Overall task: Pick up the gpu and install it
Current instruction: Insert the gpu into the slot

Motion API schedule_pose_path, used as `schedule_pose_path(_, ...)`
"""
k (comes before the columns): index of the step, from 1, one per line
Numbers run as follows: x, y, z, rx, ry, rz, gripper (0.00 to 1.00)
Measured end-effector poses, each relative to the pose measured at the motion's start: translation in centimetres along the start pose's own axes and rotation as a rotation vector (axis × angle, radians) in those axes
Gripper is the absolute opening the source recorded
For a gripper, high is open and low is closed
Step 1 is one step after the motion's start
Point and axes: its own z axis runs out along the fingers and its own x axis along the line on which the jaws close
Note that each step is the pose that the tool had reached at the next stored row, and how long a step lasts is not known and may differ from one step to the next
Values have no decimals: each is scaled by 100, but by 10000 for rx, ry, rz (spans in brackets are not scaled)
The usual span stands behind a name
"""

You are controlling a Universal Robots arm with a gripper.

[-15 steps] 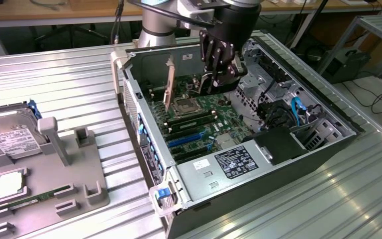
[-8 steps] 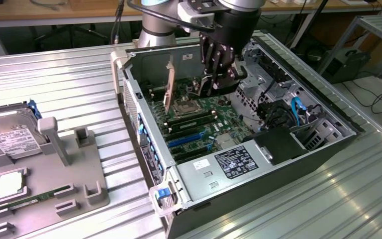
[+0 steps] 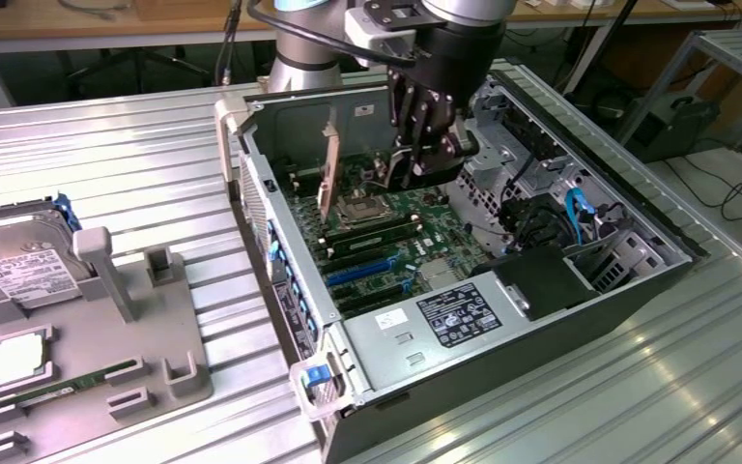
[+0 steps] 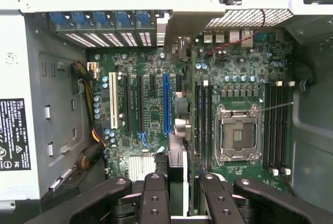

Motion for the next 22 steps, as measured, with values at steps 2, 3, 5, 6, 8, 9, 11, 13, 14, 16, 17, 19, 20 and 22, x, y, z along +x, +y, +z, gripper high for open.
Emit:
schedule_pose_path(2, 1, 0, 10, 0, 1, 0, 28)
schedule_pose_path(3, 1, 0, 17, 0, 0, 0, 28)
schedule_pose_path(5, 3, 0, 29, -1, 1, 0, 28)
schedule_pose_path(6, 3, 0, 35, -1, 2, 0, 28)
schedule_pose_path(8, 4, 0, 47, 0, 1, 0, 28)
schedule_pose_path(9, 5, 1, 53, 0, 1, 0, 28)
schedule_pose_path(11, 5, 0, 64, -1, 1, 0, 28)
schedule_pose_path(13, 6, 1, 75, 0, 0, 0, 28)
schedule_pose_path(14, 7, 1, 76, -1, 2, 0, 28)
schedule_pose_path(16, 8, 0, 77, -1, 1, -1, 28)
schedule_pose_path(17, 8, 0, 77, -1, 2, -1, 28)
schedule_pose_path(19, 8, 1, 78, -1, 1, 0, 28)
schedule_pose_path(20, 8, 1, 78, -1, 1, 0, 28)
schedule_pose_path(22, 8, 1, 78, 0, 1, -2, 28)
